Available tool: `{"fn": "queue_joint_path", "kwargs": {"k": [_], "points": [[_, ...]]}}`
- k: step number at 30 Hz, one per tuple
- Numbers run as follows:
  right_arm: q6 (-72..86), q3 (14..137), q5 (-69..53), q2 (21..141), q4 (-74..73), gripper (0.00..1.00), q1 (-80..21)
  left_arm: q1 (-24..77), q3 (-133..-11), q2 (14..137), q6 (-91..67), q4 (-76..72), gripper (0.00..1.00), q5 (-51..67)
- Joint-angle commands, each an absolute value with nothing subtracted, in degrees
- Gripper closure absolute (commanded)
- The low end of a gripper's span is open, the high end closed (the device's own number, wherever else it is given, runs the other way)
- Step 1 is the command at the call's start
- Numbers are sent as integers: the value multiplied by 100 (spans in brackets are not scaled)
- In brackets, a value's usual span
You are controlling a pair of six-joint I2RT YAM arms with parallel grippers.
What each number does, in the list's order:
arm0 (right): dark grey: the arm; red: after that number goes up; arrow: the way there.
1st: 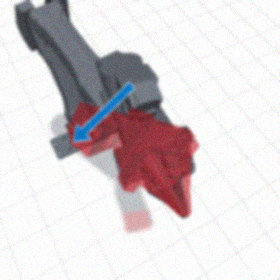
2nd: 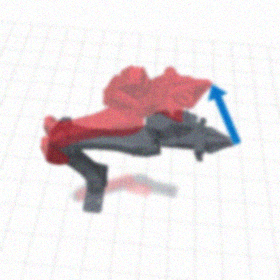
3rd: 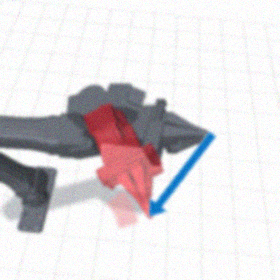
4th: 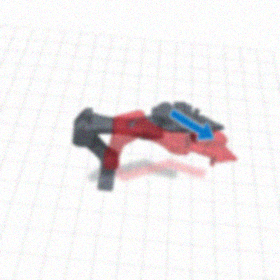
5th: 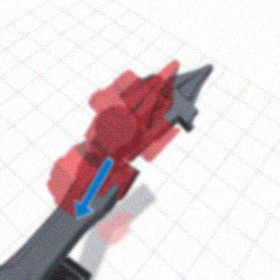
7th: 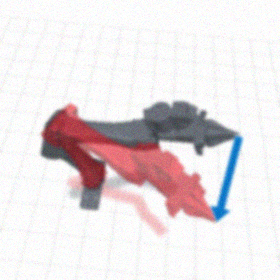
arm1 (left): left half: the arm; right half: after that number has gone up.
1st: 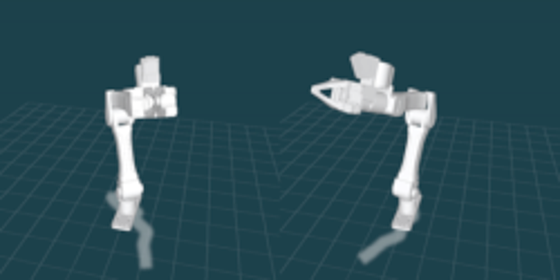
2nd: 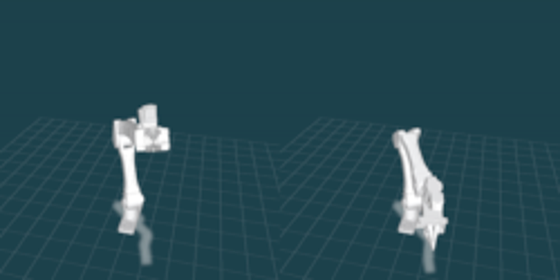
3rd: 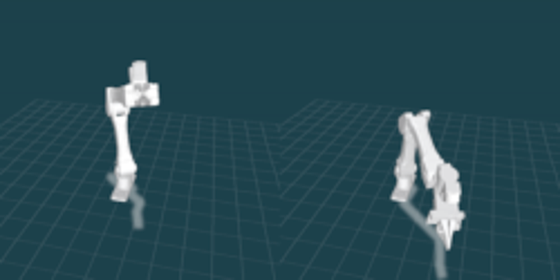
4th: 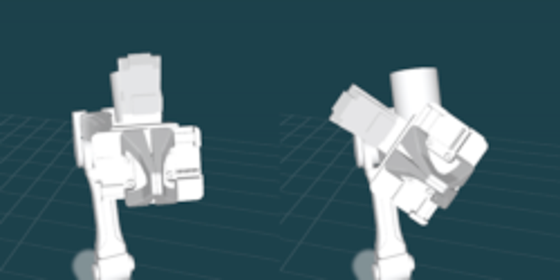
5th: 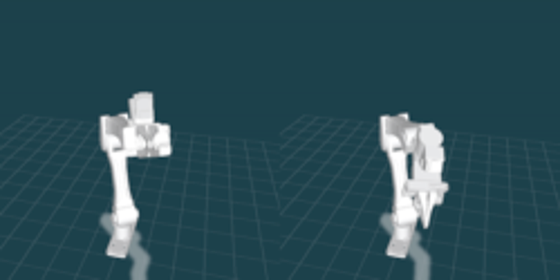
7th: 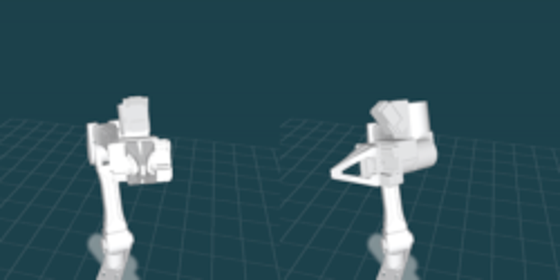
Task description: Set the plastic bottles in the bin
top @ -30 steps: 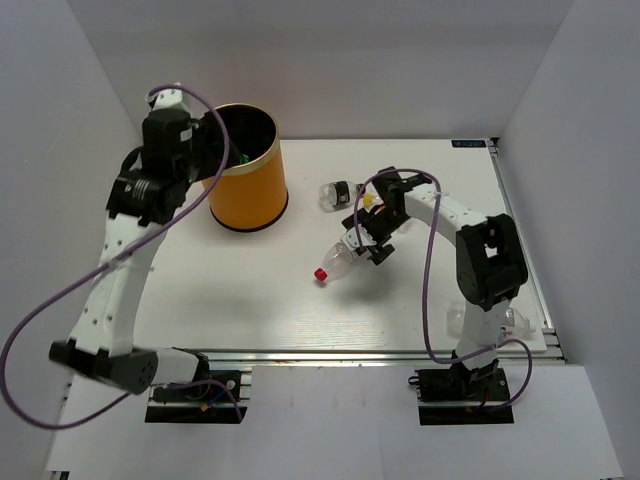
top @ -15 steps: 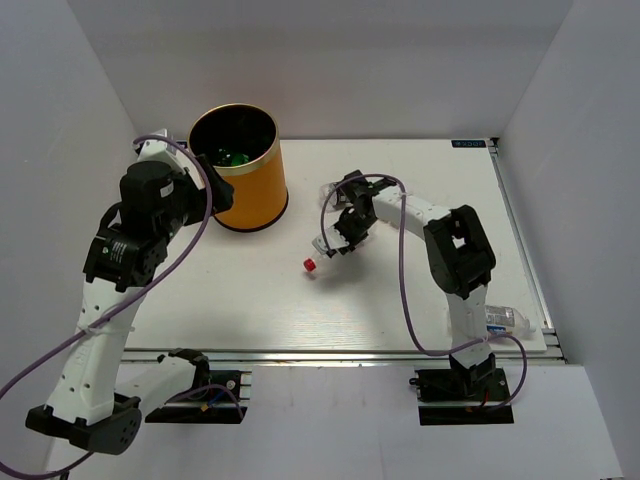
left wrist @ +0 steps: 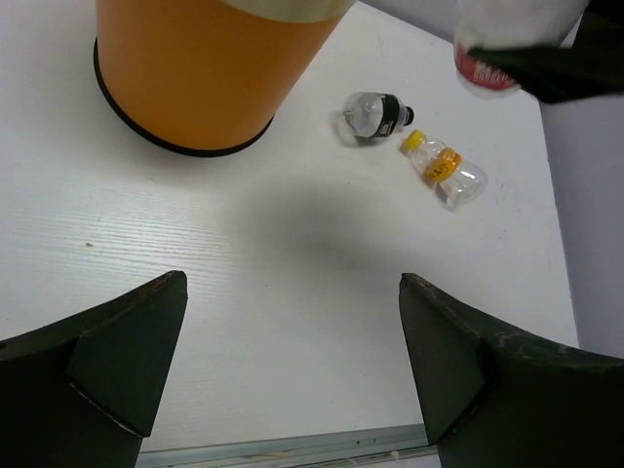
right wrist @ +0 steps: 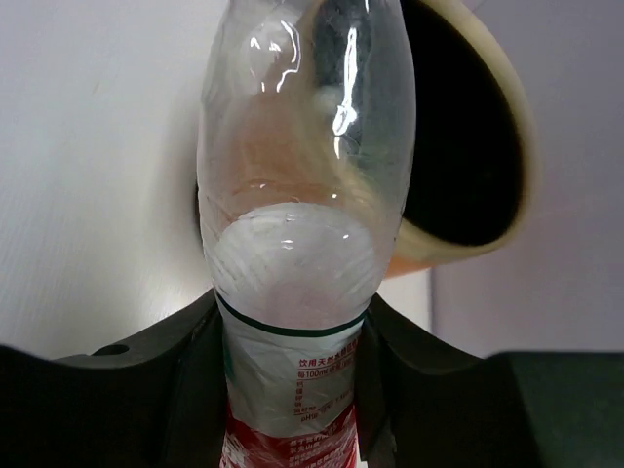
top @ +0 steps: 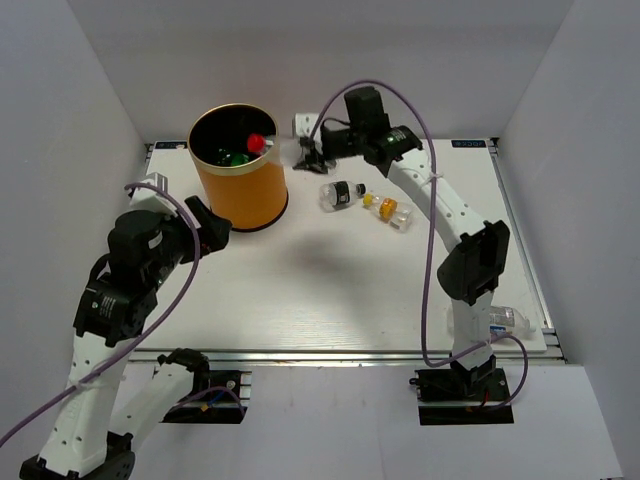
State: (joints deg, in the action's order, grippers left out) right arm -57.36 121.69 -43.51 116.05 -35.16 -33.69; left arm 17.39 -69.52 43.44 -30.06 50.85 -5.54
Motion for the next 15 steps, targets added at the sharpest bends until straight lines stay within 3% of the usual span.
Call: {"fn": "queue_joint_path", "kwargs": {"k": [1, 5, 9, 13, 15], "points": [[-3158, 12401, -4642, 11434, -935, 94, -3436, 1758, -6908, 4148, -3120, 5080, 0, -510], [-1640, 12455, -4632, 11750, 946, 94, -3532, 1758, -6803, 4043, -3120, 5133, 0, -510], [-1205, 12749, -4185, 12207, 3211, 90, -3735, 1758, -6592, 3991, -3182, 5080, 0, -405], [-931, 13866, -3693, 13356, 3813, 75, -3911, 1758, -6425, 3990, -3234, 5019, 0, -230], [-1010, 13861, -3586, 13614, 4059, 70, -4016, 1758, -6372, 3990, -3182, 4957, 0, -89]]}}
